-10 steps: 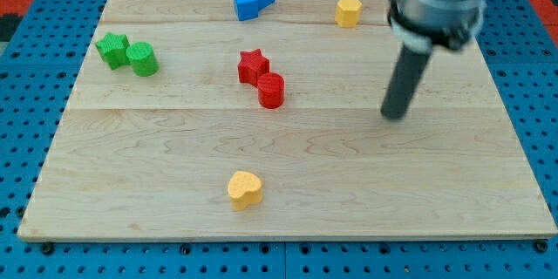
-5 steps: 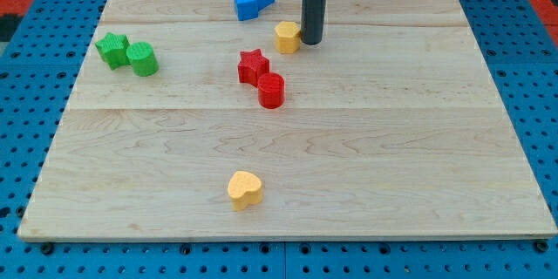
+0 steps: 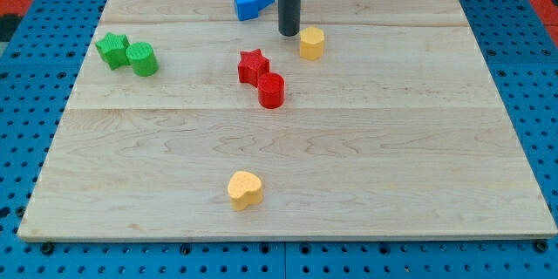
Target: Push the yellow hexagon to the centre
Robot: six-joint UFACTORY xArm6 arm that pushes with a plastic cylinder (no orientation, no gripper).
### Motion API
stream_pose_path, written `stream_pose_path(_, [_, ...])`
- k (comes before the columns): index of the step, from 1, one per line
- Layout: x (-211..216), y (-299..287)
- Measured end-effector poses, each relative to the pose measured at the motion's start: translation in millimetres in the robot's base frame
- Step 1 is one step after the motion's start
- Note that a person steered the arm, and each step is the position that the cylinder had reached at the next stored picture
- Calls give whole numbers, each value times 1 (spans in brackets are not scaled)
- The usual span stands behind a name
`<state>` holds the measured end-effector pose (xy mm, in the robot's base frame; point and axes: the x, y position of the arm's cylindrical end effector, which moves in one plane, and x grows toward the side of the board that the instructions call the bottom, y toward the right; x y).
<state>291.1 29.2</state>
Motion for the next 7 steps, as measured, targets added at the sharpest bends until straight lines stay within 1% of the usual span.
stream_pose_path(1, [44, 27])
stream_pose_path(2, [96, 8])
stream_pose_path(3, [129, -5])
stream_pose_path(4, [105, 10])
stream_pose_path(5, [71, 15])
stream_pose_path(6, [64, 36])
stream_pose_path(7, [108, 55])
